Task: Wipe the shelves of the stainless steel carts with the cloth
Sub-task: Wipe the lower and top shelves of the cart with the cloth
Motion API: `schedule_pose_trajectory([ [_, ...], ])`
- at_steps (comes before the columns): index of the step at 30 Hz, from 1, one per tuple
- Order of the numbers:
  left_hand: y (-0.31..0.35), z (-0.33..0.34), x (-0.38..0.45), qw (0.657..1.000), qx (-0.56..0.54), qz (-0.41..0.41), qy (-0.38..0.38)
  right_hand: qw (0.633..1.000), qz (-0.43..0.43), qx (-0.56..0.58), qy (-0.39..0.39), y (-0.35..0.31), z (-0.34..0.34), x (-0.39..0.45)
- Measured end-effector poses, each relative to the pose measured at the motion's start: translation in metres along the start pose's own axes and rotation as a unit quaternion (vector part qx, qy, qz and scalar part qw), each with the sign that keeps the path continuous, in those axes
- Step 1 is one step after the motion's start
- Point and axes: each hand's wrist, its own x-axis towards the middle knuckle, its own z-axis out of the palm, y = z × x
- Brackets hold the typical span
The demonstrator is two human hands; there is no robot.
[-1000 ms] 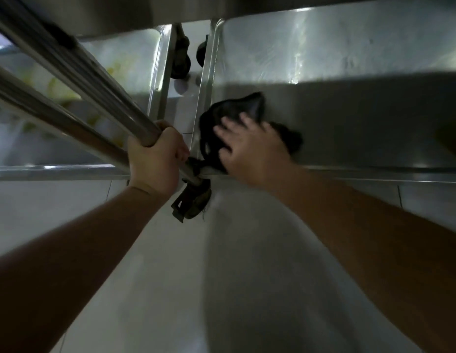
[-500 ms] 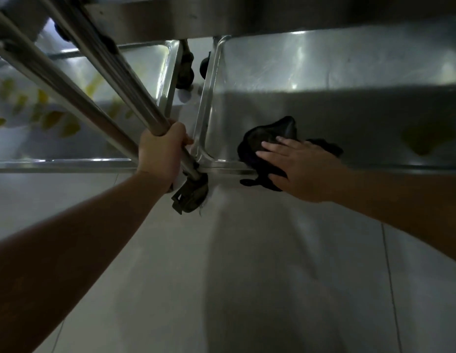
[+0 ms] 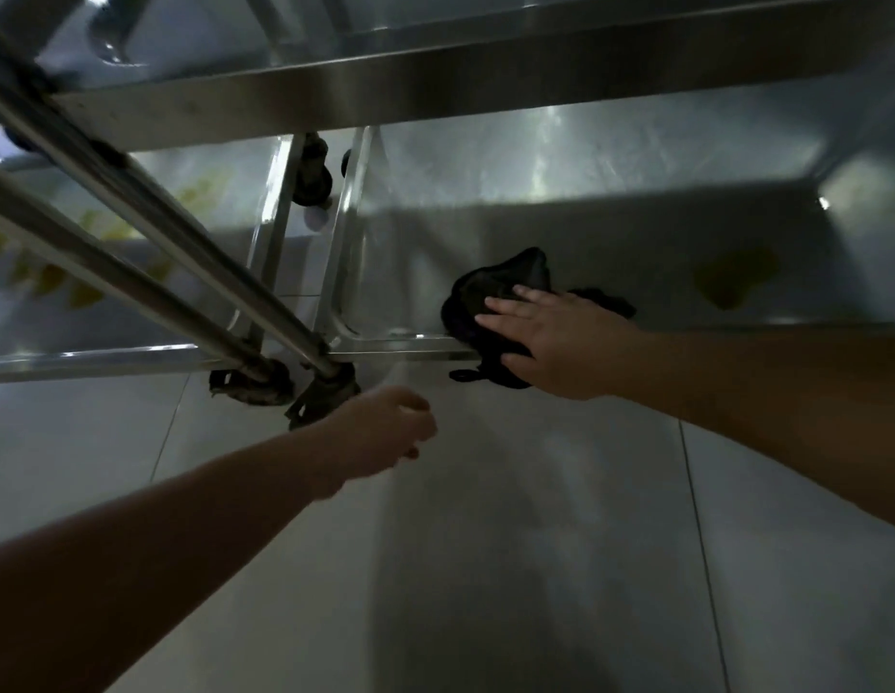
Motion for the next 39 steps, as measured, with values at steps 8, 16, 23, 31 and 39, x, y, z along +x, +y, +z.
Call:
schedule_pose_trajectory([
  [8,0.077,0.034,0.021,0.942,0.114,0.237,0.210,0.995,0.052,0.017,0.082,0.021,0.012,-0.034],
  [16,0.129,0.072,0.067,0.905,0.156,0.271,0.288,0.981,0.157,-0.015,0.115,0.096,0.022,-0.111],
  [23,0.144,0.107,0.088,0.886,0.194,0.286,0.310,0.991,0.073,-0.051,0.099,0.064,0.017,-0.070],
  [31,0.129,0.110,0.101,0.873,0.253,0.296,0.294,0.982,0.134,-0.058,0.121,0.124,0.021,-0.125],
  [39,0.125,0.109,0.103,0.860,0.273,0.302,0.308,0.916,0.366,-0.012,0.165,0.266,0.018,-0.242],
])
